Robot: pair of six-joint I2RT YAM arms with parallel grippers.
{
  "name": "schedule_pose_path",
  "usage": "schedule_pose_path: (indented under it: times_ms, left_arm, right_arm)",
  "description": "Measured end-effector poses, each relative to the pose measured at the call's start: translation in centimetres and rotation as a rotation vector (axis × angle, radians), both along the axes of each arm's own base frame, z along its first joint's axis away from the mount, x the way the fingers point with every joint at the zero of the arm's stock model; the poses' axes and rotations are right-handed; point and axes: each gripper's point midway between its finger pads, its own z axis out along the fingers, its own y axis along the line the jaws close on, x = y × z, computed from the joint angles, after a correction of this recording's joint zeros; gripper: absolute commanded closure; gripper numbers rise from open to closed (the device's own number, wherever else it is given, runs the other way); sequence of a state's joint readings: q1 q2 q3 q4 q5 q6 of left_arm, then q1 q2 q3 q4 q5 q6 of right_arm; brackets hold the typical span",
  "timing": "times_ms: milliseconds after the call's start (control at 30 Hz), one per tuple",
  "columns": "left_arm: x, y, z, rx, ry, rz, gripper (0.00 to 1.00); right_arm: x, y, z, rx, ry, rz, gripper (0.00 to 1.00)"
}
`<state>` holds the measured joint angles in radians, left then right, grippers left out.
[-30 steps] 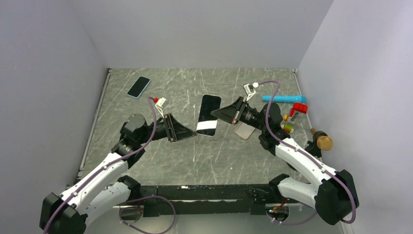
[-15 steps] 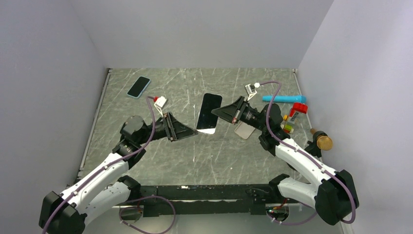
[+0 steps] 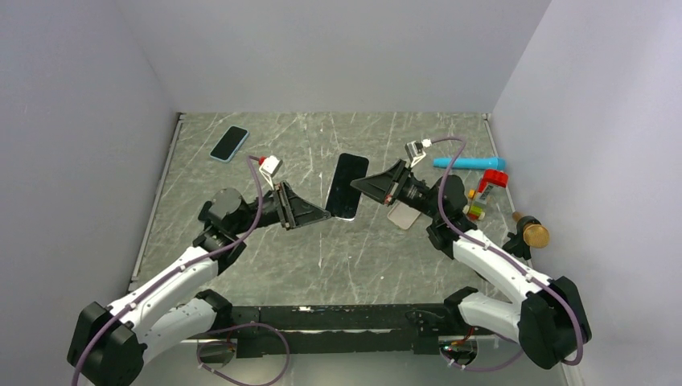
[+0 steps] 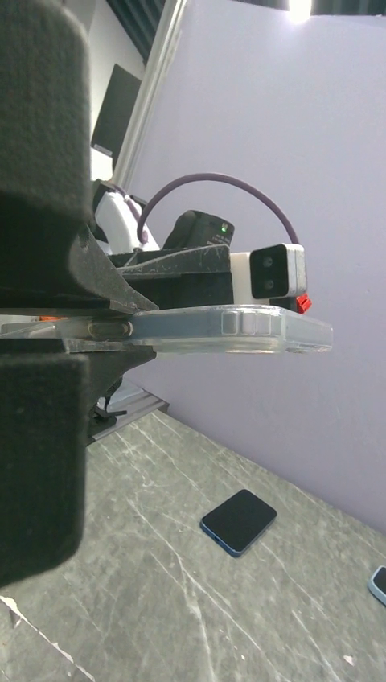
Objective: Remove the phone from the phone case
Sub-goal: Remove the phone case from the phone.
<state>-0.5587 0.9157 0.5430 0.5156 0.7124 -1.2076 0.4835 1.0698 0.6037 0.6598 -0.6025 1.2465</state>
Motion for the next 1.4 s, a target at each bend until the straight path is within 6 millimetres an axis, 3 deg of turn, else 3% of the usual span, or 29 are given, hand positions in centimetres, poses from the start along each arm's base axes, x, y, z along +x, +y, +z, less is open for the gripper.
schedule_pose_path:
  times_ms: [333,1000,1267,1400]
  left_arm:
    - [0.1,-0.2,0.3,-0.016,-0.008,-0.005,0.55]
    - [-0.7,0.4,0.7,-0.029,-0.034,-0.004,0.43]
    - [0.3,0.2,-3.4,0.054,0.068,0.027,0.42]
    - [0.7,0.3,-3.8,0.064,0.080,0.034,0.37]
  right_arm:
    - [-0.2,-0.2,-1.0,0.064,0.075,0.008,1.00]
    - [0.0,-0.4,-0.3,0.093,0.073,-0.007,1.00]
    - [-1.1,-0.4,2.1,0.179,0.049,0.042,1.00]
    - [-1.1,-0.4,2.0,0.173,0.050,0.040,1.00]
